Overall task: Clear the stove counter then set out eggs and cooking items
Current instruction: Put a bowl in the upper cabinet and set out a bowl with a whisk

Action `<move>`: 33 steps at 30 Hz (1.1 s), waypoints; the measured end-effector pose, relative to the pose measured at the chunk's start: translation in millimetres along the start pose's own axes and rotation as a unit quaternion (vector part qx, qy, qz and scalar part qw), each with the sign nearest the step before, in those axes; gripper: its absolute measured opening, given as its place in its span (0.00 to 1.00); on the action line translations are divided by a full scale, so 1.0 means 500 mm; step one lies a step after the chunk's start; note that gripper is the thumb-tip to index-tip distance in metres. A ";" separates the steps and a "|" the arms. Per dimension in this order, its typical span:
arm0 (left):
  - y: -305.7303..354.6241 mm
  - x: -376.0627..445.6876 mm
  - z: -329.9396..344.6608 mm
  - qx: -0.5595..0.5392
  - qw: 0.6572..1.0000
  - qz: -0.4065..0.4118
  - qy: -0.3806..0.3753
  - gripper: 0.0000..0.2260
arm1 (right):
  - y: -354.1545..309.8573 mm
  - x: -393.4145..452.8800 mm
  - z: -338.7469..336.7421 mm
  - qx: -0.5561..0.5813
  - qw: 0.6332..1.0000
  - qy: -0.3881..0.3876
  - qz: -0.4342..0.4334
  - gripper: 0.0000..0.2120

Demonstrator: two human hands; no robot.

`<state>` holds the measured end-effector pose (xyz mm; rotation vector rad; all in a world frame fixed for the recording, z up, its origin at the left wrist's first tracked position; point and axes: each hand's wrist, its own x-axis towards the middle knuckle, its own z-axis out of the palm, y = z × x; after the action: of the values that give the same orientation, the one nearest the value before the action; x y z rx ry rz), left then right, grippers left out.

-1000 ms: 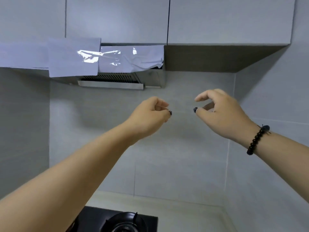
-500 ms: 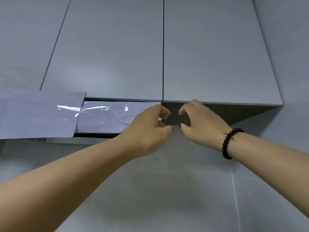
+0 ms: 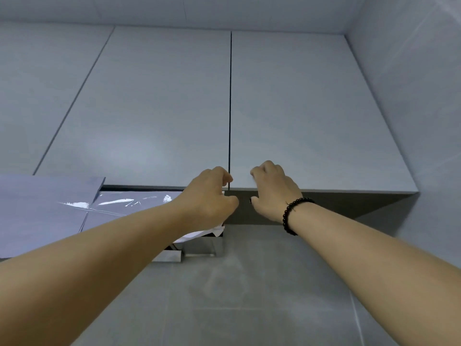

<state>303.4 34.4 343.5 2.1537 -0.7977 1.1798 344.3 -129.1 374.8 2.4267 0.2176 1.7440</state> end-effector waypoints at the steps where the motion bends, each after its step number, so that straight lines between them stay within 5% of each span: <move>1: -0.001 0.004 0.003 0.006 1.000 -0.004 0.001 0.22 | 0.005 0.006 0.005 -0.021 1.000 0.013 -0.011 0.21; 16: -0.014 0.030 0.009 0.030 0.998 -0.031 0.047 0.20 | 0.043 0.035 -0.011 -0.227 0.954 0.118 -0.154 0.20; 26: 0.056 0.082 0.016 -0.276 0.955 -0.085 0.075 0.16 | 0.099 -0.018 -0.087 -0.137 0.911 0.301 -0.248 0.09; 33: 0.094 0.073 0.049 -0.232 0.959 -0.026 0.159 0.22 | 0.173 -0.045 -0.085 -0.085 0.946 0.271 -0.157 0.23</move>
<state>298.8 -23.0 372.3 1.5472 -0.7767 1.1383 299.9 -217.1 384.6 1.6393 0.4600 2.1226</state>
